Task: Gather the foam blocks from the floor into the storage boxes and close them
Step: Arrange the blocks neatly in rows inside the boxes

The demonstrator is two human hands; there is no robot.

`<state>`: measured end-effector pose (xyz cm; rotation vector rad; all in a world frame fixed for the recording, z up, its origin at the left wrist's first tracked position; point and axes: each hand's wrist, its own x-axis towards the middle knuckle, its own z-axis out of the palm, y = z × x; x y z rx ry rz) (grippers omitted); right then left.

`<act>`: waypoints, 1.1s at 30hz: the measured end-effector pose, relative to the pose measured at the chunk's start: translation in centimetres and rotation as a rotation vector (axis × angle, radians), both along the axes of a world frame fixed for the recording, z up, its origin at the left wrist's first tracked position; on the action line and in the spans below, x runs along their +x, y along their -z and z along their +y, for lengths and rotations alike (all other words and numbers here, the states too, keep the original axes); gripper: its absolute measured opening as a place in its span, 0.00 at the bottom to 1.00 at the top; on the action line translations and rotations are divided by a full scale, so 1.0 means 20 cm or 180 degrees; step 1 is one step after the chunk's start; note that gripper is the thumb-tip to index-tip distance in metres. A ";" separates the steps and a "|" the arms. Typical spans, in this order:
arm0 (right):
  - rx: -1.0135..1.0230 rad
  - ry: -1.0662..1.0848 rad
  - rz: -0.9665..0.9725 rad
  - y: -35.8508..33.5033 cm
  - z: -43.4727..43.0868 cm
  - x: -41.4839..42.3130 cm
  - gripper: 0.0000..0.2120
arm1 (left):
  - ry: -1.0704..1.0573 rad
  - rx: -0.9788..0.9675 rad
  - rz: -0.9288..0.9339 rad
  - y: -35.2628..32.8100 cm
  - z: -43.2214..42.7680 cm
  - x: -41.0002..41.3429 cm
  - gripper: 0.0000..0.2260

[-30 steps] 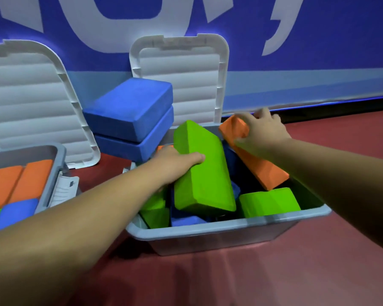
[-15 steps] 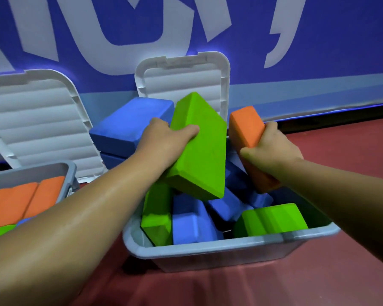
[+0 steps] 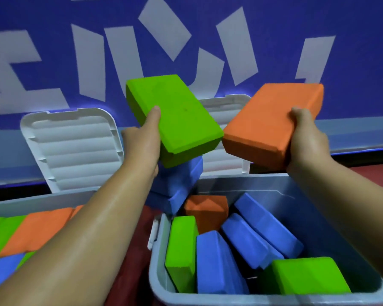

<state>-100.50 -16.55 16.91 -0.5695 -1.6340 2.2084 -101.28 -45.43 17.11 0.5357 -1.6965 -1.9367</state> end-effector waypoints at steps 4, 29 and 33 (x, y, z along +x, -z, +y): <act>-0.0247 -0.0115 -0.0088 0.01 -0.09 -0.03 0.17 | -0.0180 0.0271 -0.0085 0.07 -0.15 -0.10 0.46; 0.0654 -0.1369 -0.0285 -0.13 -0.74 -0.09 0.40 | -0.0148 -0.0042 -0.1360 0.13 -0.10 0.04 0.35; 0.1325 -0.1310 -0.0332 -0.11 -0.72 -0.08 0.47 | 0.0095 -0.0164 -0.1551 0.11 -0.13 0.10 0.21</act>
